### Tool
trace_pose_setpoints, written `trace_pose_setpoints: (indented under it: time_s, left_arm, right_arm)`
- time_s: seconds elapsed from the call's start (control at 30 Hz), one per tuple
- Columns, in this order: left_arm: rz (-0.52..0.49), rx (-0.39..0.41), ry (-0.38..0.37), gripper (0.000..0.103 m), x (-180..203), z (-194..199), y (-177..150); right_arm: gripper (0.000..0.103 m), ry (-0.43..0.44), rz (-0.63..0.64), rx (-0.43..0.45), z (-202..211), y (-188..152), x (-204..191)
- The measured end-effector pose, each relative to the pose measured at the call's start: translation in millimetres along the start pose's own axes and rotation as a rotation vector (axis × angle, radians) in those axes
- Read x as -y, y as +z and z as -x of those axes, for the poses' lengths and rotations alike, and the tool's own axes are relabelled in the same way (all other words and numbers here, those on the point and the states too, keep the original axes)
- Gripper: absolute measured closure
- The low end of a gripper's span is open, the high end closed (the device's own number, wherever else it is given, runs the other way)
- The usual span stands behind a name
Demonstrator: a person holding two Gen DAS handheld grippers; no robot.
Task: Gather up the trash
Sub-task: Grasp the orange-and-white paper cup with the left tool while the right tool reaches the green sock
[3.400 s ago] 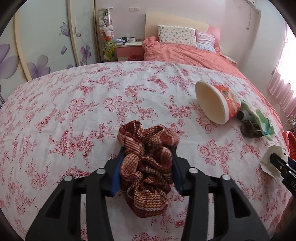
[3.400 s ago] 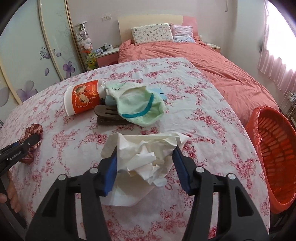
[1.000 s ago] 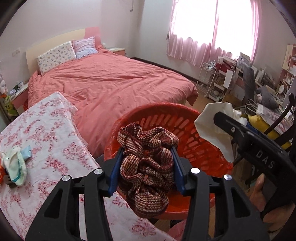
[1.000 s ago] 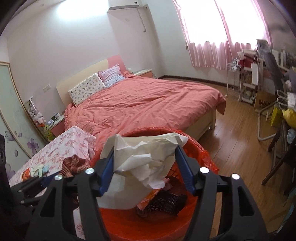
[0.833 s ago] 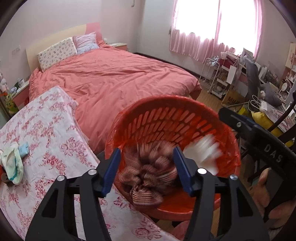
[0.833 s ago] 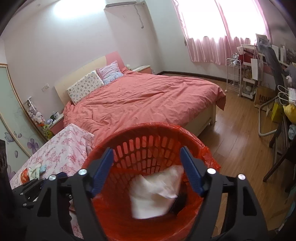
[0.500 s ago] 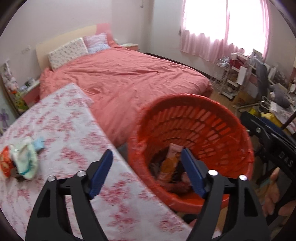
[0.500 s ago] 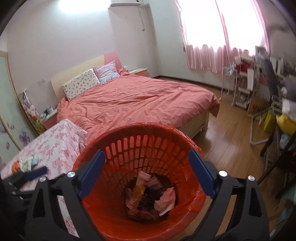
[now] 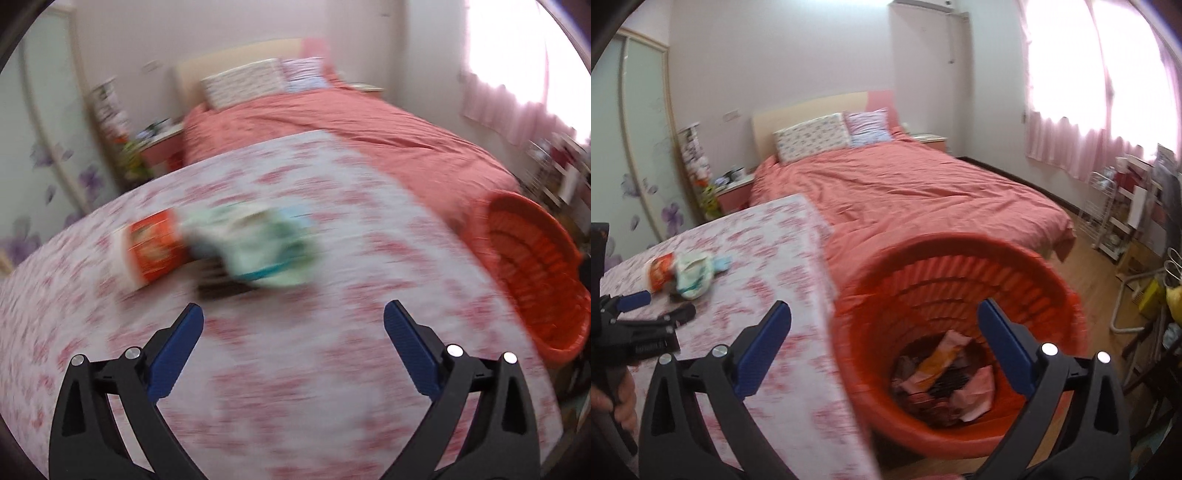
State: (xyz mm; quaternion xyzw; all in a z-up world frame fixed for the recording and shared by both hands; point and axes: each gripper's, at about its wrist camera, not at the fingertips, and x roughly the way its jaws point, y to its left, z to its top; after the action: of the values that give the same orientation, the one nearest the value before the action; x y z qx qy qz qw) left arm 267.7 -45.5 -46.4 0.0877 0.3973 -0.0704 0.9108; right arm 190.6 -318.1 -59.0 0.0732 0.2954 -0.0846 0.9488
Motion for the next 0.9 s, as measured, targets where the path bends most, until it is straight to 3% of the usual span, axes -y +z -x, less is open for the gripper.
trace_pose_setpoints:
  time_s: [0.27, 0.5, 0.7, 0.77, 0.83, 0.9]
  left_arm:
    - [0.161, 0.024, 0.116, 0.006, -100.1, -13.0, -6.3]
    - [0.297, 0.019, 0.028, 0.010, -128.1, -34.8, 6.5]
    - [0.269, 0.015, 0.003, 0.031, -127.0, -55.3, 24.6]
    - [0.282, 0.001, -0.039, 0.042, -127.1, -60.5, 28.4]
    - [0.281, -0.004, -0.077, 0.060, -125.5, -63.6, 30.1]
    - [0.281, -0.002, -0.081, 0.066, -126.1, -64.7, 30.0]
  right_arm:
    - [0.004, 0.089, 0.067, -0.043, -20.8, -6.6, -78.2]
    - [0.005, 0.145, 0.116, -0.109, -45.5, -10.7, -135.4]
    - [0.005, 0.131, 0.141, -0.093, -55.7, -2.3, -153.7]
    - [0.005, 0.133, 0.154, -0.101, -61.3, -0.2, -161.4]
    - [0.006, 0.139, 0.155, -0.105, -65.5, 0.6, -166.7]
    - [0.006, 0.144, 0.155, -0.107, -67.9, 1.6, -170.8]
